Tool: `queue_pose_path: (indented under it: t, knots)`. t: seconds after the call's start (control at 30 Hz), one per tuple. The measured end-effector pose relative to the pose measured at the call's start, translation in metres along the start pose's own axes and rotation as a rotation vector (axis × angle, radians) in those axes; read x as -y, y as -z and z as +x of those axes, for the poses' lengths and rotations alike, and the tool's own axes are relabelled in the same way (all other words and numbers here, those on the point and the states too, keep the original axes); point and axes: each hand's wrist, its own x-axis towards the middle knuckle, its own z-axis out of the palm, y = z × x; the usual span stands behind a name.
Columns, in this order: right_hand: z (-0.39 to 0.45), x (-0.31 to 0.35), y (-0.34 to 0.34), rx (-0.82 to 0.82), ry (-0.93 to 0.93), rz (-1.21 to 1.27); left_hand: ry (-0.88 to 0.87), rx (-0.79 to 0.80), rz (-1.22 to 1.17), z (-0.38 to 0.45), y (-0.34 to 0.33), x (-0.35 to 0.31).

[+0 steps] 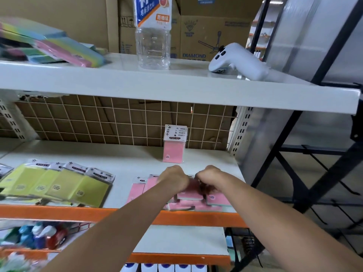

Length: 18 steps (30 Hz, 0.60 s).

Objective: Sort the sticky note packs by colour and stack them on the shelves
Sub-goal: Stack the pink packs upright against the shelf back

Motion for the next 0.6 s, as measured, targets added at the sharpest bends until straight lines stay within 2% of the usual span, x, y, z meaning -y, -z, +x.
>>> queue_pose_path:
  t: [0.13, 0.23, 0.37, 0.47, 0.6]
  knots:
    - [-0.001, -0.002, -0.003, 0.021, -0.030, 0.075, 0.029, 0.092, -0.035, -0.006, 0.000, -0.006]
    - [0.004, -0.005, -0.009, 0.032, -0.026, 0.166, 0.052, 0.138, -0.153, -0.001, -0.001, -0.005]
    - [0.006, -0.007, -0.008, 0.006, -0.021, 0.252, 0.117, 0.103, -0.316, 0.007, -0.002, -0.004]
    - [0.006, -0.005, -0.002, -0.056, -0.017, 0.220, 0.156, 0.074, -0.437, 0.010, -0.002, -0.005]
    - [0.013, 0.003, 0.002, -0.108, 0.005, 0.228, 0.169, 0.059, -0.499, 0.021, -0.003, -0.004]
